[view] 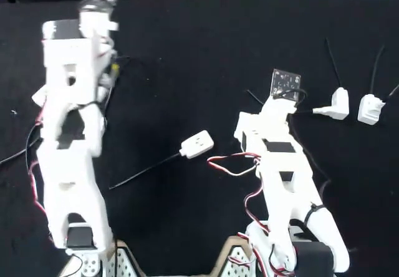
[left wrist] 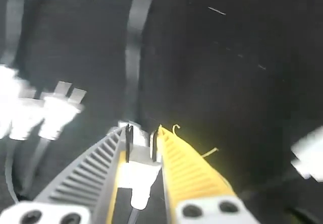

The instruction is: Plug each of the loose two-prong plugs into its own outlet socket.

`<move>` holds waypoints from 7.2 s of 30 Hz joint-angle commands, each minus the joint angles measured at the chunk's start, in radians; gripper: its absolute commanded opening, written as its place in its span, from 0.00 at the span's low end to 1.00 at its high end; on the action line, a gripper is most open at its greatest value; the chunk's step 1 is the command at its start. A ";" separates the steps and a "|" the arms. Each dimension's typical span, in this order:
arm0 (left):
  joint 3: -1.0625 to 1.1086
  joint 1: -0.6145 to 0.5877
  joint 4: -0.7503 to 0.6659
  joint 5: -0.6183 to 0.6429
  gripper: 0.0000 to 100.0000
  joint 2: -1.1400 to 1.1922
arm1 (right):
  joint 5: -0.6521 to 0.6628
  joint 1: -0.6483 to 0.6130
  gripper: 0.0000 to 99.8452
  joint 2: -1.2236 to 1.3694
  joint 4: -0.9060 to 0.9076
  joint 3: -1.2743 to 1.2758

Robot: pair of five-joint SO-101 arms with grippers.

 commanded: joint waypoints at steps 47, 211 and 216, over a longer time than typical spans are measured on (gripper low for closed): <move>1.386 0.489 -0.910 0.015 0.20 -0.732 | -0.012 0.089 0.20 -0.005 0.043 -0.104; 1.554 0.750 -1.244 0.066 0.20 -0.586 | -0.083 0.207 0.20 0.002 0.043 -0.125; 1.440 0.731 -1.120 0.064 0.20 -0.568 | -0.083 0.207 0.20 0.002 0.044 -0.127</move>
